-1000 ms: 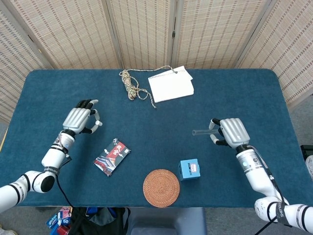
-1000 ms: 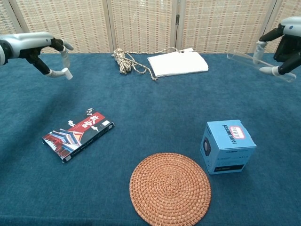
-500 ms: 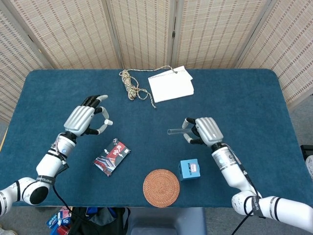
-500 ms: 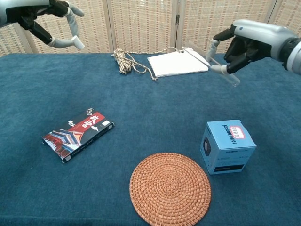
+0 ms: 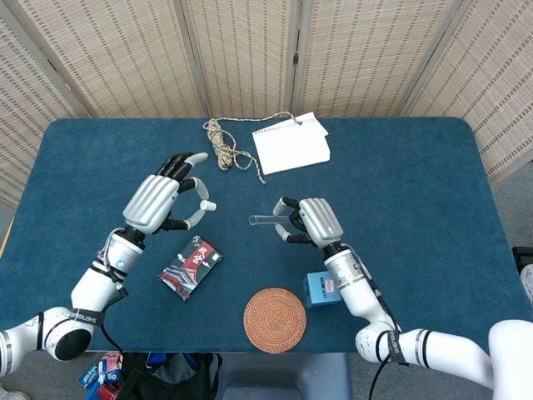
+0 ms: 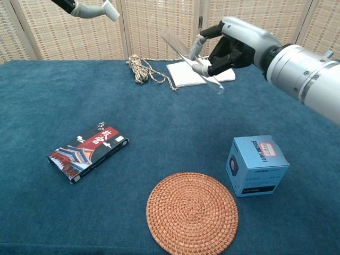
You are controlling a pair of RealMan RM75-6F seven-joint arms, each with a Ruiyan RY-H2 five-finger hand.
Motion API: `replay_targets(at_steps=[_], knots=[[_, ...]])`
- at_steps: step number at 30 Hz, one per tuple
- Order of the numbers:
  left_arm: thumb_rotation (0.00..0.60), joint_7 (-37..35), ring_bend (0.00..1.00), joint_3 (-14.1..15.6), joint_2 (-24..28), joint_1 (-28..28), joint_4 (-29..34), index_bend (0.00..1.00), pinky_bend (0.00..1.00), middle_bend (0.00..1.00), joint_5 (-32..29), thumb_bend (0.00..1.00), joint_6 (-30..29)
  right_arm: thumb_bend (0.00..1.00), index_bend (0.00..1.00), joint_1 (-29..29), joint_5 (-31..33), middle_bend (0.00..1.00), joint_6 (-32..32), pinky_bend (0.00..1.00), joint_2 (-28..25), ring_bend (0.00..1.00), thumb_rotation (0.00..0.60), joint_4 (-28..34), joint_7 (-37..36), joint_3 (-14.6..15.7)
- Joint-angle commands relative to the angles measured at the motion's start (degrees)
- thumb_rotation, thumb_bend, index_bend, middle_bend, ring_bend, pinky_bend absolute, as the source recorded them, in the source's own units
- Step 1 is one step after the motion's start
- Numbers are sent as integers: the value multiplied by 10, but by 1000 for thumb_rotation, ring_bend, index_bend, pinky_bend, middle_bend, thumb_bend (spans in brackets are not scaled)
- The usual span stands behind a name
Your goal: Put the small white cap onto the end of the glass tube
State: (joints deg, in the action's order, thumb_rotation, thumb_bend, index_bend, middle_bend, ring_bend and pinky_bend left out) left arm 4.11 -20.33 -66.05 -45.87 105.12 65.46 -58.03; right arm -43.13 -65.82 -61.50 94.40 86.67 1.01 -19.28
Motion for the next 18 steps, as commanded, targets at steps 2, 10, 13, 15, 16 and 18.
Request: replay_targets(at_steps=[2, 10, 13, 15, 16, 18], knots=[[600, 14, 0, 1, -12, -4, 5, 575, 0, 47, 7, 412, -17, 613, 893, -10, 2, 1000, 0, 1000, 19, 1000, 600, -12, -12, -9], [600, 34, 0, 6, -37, -5, 11, 573, 0, 47, 17, 410, -45, 621, 897, -18, 8, 1000, -11, 1000, 53, 1000, 600, -32, -24, -22], [600, 39, 0, 6, -45, -6, 12, 573, 0, 48, 17, 410, -53, 622, 898, -18, 9, 1000, -15, 1000, 60, 1000, 600, -37, -28, -25], [600, 42, 0, 6, -50, -7, 13, 574, 0, 49, 17, 410, -56, 622, 898, -19, 10, 1000, -15, 1000, 63, 1000, 600, -40, -32, -29], [600, 43, 0, 6, -52, -8, 13, 574, 0, 49, 17, 410, -57, 622, 898, -19, 11, 1000, -15, 1000, 65, 1000, 600, -41, -35, -30], [600, 47, 0, 5, -57, -10, 14, 573, 0, 49, 14, 410, -59, 622, 898, -21, 12, 1000, -14, 1000, 67, 1000, 600, -43, -37, -32]])
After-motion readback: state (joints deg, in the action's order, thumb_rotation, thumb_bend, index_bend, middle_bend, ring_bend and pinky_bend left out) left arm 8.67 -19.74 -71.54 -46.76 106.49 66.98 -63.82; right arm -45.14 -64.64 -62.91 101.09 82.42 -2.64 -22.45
